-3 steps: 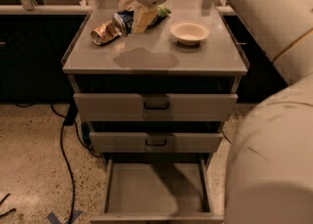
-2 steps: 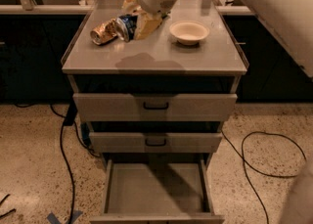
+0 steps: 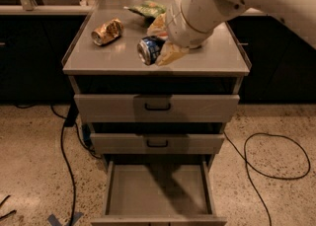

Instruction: Place pepsi can into bottom drawer

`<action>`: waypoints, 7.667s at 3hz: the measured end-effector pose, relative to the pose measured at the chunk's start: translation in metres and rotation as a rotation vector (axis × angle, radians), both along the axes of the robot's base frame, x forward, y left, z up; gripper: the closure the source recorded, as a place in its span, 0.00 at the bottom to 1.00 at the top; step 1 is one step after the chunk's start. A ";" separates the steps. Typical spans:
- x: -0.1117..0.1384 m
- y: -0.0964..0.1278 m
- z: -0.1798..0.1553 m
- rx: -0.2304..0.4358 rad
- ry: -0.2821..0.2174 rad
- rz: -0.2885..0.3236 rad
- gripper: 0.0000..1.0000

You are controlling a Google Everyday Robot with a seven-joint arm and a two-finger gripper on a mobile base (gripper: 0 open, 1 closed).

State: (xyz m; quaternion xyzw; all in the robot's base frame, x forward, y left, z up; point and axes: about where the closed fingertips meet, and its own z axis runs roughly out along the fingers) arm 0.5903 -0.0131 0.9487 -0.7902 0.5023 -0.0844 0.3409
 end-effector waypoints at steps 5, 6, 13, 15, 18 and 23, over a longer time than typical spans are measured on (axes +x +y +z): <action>-0.045 -0.026 -0.079 0.198 0.045 0.104 1.00; -0.059 -0.027 -0.093 0.222 0.047 0.128 1.00; -0.162 -0.072 -0.358 0.434 0.076 0.202 1.00; -0.152 -0.067 -0.425 0.428 0.083 0.202 1.00; -0.134 -0.056 -0.486 0.462 0.134 0.214 1.00; -0.085 -0.021 -0.637 0.523 0.276 0.269 1.00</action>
Offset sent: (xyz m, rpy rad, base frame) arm -0.0618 -0.0500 -0.0467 0.1402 0.0255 0.0471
